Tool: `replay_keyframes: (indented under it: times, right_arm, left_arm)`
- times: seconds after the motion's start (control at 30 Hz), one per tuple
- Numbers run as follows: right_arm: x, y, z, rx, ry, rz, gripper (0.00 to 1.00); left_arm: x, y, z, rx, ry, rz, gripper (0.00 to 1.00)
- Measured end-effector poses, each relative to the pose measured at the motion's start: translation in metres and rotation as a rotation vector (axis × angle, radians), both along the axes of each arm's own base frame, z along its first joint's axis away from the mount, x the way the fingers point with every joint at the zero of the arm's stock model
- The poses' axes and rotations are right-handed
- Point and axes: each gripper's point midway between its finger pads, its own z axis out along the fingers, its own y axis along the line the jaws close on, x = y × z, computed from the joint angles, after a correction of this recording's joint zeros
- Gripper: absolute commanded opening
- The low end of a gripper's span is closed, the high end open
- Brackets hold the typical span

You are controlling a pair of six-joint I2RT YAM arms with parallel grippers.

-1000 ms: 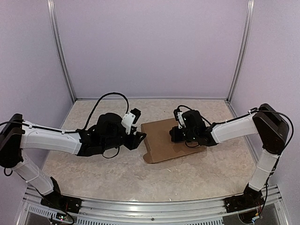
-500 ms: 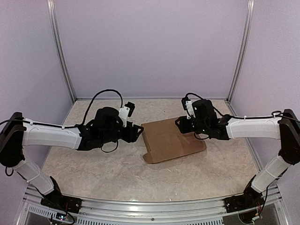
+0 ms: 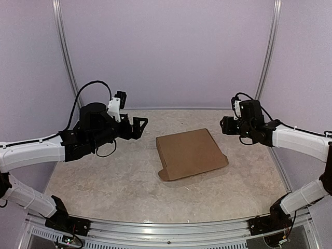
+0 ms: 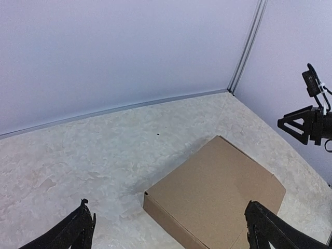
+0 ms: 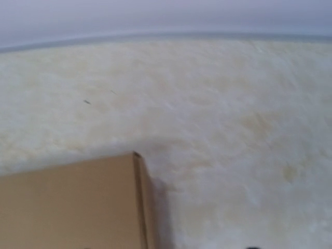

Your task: Fold the paper box

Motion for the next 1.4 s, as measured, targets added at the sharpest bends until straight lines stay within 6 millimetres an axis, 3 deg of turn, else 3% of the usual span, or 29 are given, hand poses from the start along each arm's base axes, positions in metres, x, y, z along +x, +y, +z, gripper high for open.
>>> replay_keyframes:
  times: [0.1,0.23,0.37,0.6,0.8,0.93,1.1,1.4]
  right_arm:
    - [0.001,-0.009,-0.013,-0.014,0.051,-0.004,0.82]
    - [0.005,-0.004,-0.033,-0.03,0.124,0.042,0.99]
    - [0.009,0.011,-0.06,-0.04,0.226,0.108,1.0]
    - [0.013,0.02,-0.098,-0.016,0.344,0.171,0.99]
    - [0.033,0.012,-0.107,0.039,0.389,0.18,0.82]
    - [0.032,0.006,-0.116,0.07,0.428,0.197,0.7]
    - [0.027,0.012,-0.123,0.098,0.46,0.241,0.52]
    - [0.021,0.022,-0.126,0.141,0.489,0.294,0.32]
  left_arm:
    - [0.006,0.006,0.004,-0.024,0.0,0.011,0.99]
    - [0.013,-0.01,-0.015,0.011,0.077,-0.019,0.99]
    - [0.02,-0.023,-0.04,0.029,0.159,-0.03,0.99]
    - [0.035,-0.025,-0.072,0.013,0.301,0.023,0.99]
    - [0.04,-0.022,-0.099,0.006,0.391,0.049,0.99]
    - [0.041,-0.022,-0.106,-0.016,0.428,0.052,0.99]
    - [0.044,-0.023,-0.118,-0.05,0.484,0.041,0.99]
    - [0.042,-0.031,-0.135,-0.081,0.557,0.0,0.99]
